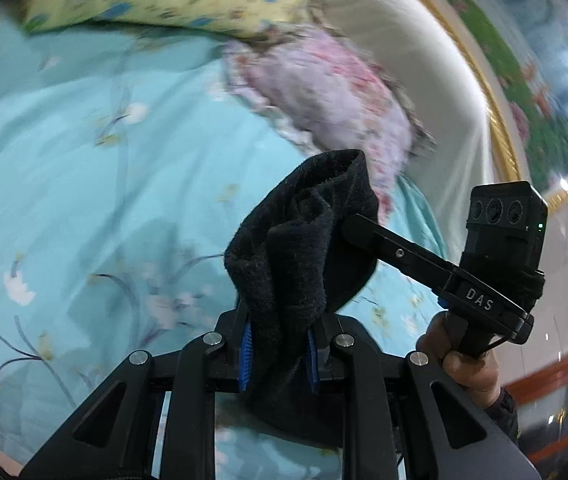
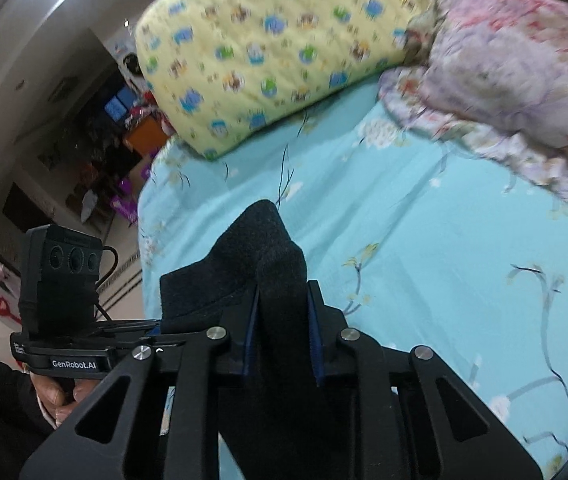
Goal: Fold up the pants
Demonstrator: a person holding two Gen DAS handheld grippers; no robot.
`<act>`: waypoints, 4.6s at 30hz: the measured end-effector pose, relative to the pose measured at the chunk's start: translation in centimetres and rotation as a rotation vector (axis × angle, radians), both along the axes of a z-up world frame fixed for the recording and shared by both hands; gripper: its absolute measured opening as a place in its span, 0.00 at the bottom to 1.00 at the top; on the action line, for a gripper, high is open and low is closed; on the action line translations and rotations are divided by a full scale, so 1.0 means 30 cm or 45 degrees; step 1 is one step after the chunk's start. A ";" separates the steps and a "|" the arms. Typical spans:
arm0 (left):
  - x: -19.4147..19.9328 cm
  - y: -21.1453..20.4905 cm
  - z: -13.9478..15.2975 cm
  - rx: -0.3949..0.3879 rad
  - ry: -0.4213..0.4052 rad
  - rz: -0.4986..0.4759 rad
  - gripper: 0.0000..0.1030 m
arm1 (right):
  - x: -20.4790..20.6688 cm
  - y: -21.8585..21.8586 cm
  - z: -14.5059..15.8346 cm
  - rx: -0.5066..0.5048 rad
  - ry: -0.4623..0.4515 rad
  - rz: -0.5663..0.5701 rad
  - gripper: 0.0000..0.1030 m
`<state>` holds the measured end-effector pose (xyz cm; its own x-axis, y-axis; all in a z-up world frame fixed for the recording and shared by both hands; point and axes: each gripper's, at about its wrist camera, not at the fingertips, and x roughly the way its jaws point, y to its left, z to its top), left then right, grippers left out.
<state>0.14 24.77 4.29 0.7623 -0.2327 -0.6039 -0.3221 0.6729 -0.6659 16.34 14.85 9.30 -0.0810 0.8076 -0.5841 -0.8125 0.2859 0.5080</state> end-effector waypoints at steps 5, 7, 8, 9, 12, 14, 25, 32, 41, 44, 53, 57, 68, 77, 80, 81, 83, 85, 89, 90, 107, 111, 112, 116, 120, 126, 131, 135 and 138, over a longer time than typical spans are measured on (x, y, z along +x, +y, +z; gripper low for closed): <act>0.024 -0.112 0.081 0.043 -0.069 -0.103 0.20 | -0.022 -0.160 0.069 0.063 -0.026 -0.099 0.22; 0.039 -0.165 0.104 0.053 -0.085 -0.150 0.20 | -0.027 -0.234 0.086 0.090 -0.029 -0.143 0.22; 0.044 -0.191 0.113 0.062 -0.091 -0.173 0.20 | -0.029 -0.262 0.089 0.099 -0.029 -0.161 0.22; 0.048 -0.218 0.123 0.071 -0.095 -0.194 0.20 | -0.032 -0.300 0.092 0.112 -0.029 -0.183 0.21; 0.065 -0.299 0.148 0.085 -0.104 -0.254 0.20 | -0.044 -0.383 0.087 0.135 -0.019 -0.236 0.21; 0.078 -0.348 0.161 0.096 -0.108 -0.292 0.20 | -0.051 -0.444 0.077 0.152 -0.006 -0.275 0.21; 0.160 -0.681 0.199 0.198 -0.114 -0.557 0.20 | -0.100 -0.783 0.016 0.220 0.037 -0.504 0.21; 0.175 -0.870 0.155 0.249 -0.068 -0.701 0.20 | -0.160 -0.962 -0.071 0.238 0.090 -0.635 0.19; 0.191 -1.009 0.051 0.294 0.022 -0.811 0.20 | -0.224 -1.125 -0.209 0.327 0.224 -0.781 0.01; 0.189 -1.046 0.035 0.313 0.035 -0.837 0.20 | -0.242 -1.147 -0.245 0.330 0.250 -0.809 0.01; 0.194 -1.075 0.015 0.336 0.050 -0.861 0.20 | -0.264 -1.230 -0.281 0.354 0.328 -0.924 0.01; 0.196 -1.072 0.008 0.339 0.054 -0.860 0.20 | -0.263 -1.260 -0.281 0.370 0.342 -0.959 0.03; 0.191 -1.096 0.000 0.365 0.057 -0.878 0.20 | -0.280 -1.286 -0.268 0.424 0.357 -1.003 0.64; 0.185 -1.155 0.010 0.415 0.035 -0.923 0.20 | -0.295 -1.253 -0.261 0.396 0.352 -0.946 0.19; 0.181 -1.195 0.002 0.444 0.025 -0.955 0.20 | -0.318 -1.273 -0.229 0.350 0.284 -0.961 0.14; 0.179 -1.211 -0.006 0.462 0.024 -0.967 0.20 | -0.325 -1.283 -0.228 0.339 0.278 -0.969 0.14; 0.178 -1.240 -0.026 0.504 0.029 -0.991 0.20 | -0.331 -1.304 -0.242 0.327 0.285 -0.990 0.13; 0.177 -1.263 -0.055 0.539 0.043 -1.010 0.21 | -0.337 -1.320 -0.271 0.307 0.305 -1.019 0.13; 0.175 -1.283 -0.095 0.580 0.054 -1.038 0.27 | -0.348 -1.321 -0.315 0.201 0.280 -1.071 0.13; 0.172 -1.286 -0.099 0.581 0.047 -1.055 0.29 | -0.349 -1.320 -0.321 0.189 0.276 -1.082 0.13; 0.106 -1.098 -0.014 0.440 0.001 -1.027 0.63 | -0.434 -1.353 -0.279 0.137 0.269 -1.209 0.70; 0.102 -1.024 0.001 0.410 -0.001 -0.955 0.64 | -0.454 -1.339 -0.256 0.147 0.266 -1.225 0.80; 0.106 -1.009 0.002 0.403 0.004 -0.939 0.64 | -0.458 -1.331 -0.251 0.142 0.261 -1.226 0.81; 0.118 -0.946 -0.001 0.386 0.019 -0.869 0.64 | -0.467 -1.299 -0.240 0.131 0.257 -1.223 0.82; 0.126 -0.897 -0.005 0.383 0.027 -0.822 0.64 | -0.475 -1.273 -0.230 0.120 0.245 -1.222 0.82; 0.142 -0.847 -0.017 0.365 0.033 -0.764 0.65 | -0.484 -1.248 -0.235 0.074 0.235 -1.226 0.82; 0.152 -0.805 -0.029 0.350 0.045 -0.721 0.67 | -0.493 -1.224 -0.246 0.014 0.224 -1.233 0.82; 0.157 -0.778 -0.044 0.348 0.064 -0.685 0.69 | -0.502 -1.218 -0.268 -0.002 0.243 -1.236 0.82; 0.168 -0.755 -0.065 0.338 0.090 -0.661 0.70 | -0.510 -1.215 -0.287 -0.005 0.265 -1.239 0.82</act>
<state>5.17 2.13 2.34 0.5447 -0.3984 -0.7380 0.0566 0.8954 -0.4416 1.03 -21.59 0.69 0.5149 0.5746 -0.6362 -0.1178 0.7825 0.6114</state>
